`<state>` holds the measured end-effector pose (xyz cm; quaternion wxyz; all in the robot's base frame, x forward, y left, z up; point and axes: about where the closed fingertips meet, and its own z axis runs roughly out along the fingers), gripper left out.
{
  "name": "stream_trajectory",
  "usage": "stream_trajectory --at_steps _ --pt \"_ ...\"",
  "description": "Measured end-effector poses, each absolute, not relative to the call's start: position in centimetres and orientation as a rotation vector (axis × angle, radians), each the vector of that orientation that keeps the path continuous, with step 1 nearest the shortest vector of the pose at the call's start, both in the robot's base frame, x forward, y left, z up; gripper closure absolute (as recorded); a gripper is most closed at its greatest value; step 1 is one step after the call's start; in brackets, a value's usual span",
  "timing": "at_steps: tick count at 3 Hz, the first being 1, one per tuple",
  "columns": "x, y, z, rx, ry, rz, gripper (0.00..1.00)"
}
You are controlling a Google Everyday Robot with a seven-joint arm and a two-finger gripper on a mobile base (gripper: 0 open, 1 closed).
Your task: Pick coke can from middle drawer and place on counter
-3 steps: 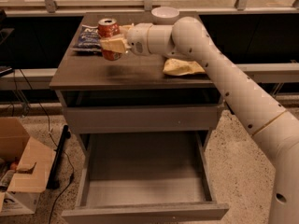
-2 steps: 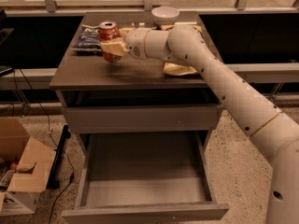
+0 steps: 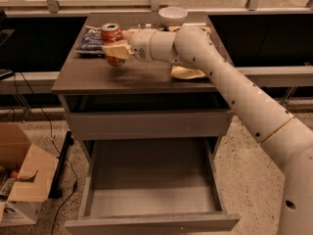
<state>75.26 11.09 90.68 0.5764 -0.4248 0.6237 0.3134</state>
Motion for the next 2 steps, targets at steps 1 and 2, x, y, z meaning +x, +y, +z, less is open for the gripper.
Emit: stream_trajectory --at_steps 1,2 --pt "75.19 11.35 90.65 -0.997 1.459 0.737 0.00" --pt "75.19 11.35 90.65 -0.997 1.459 0.737 0.00"
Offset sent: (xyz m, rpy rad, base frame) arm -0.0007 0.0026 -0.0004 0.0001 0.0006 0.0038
